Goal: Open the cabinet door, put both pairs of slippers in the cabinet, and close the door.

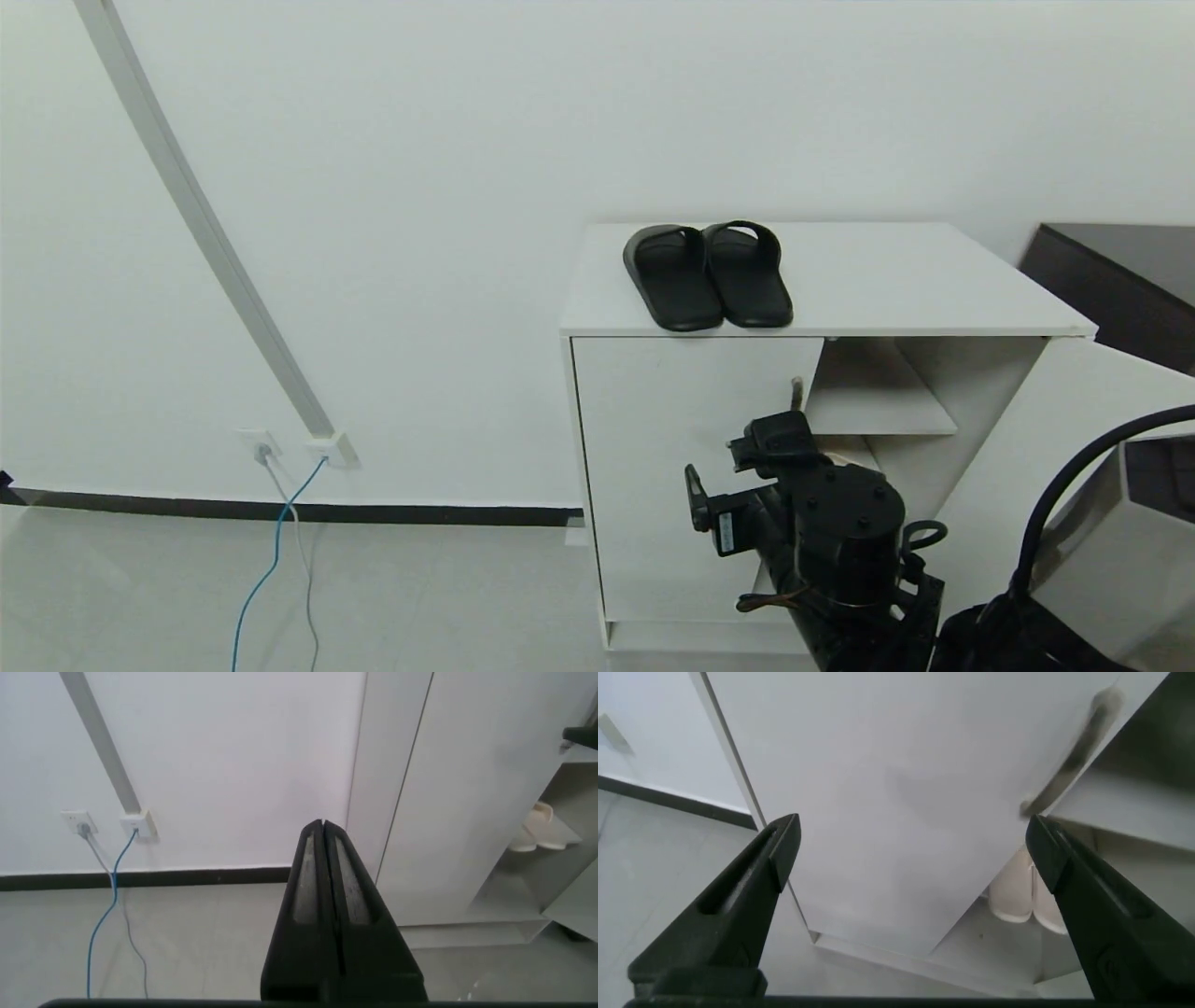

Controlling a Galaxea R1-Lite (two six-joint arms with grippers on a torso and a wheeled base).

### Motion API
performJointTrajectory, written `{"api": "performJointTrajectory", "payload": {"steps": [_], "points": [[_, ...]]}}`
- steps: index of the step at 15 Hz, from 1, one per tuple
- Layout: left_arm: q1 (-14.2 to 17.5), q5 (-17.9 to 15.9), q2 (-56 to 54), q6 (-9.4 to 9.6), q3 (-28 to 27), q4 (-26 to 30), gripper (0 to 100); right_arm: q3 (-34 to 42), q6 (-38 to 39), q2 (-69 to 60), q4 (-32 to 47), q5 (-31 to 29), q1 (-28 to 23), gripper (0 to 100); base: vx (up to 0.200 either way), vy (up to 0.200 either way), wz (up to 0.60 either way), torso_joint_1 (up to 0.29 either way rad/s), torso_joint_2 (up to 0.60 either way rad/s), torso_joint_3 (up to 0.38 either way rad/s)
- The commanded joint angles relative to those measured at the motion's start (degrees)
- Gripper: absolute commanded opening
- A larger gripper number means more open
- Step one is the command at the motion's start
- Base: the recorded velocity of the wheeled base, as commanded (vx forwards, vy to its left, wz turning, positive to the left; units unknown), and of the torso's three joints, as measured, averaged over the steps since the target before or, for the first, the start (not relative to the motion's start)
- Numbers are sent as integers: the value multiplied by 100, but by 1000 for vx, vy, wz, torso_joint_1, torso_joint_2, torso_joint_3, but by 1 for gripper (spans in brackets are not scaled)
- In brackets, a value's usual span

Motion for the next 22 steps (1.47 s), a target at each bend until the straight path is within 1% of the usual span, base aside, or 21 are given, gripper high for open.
{"api": "performJointTrajectory", "payload": {"steps": [1,11,15,18,22], "points": [[4,-2,9,6,1,-1,0,0,0,14,-3,2,1,100,0,0,0,217,-535,-315],[4,-2,9,6,1,-1,0,0,0,-13,-30,-7,1,100,0,0,0,243,-563,-321],[4,-11,9,6,1,8,0,18,0,31,-223,-7,-34,100,0,0,0,181,-400,-220],[4,-2,0,6,1,-1,0,141,-26,31,-223,46,-139,100,0,0,0,168,-370,-203],[4,-2,9,6,1,-1,0,124,-62,84,-223,160,-166,100,0,0,0,132,-281,-153]]}}
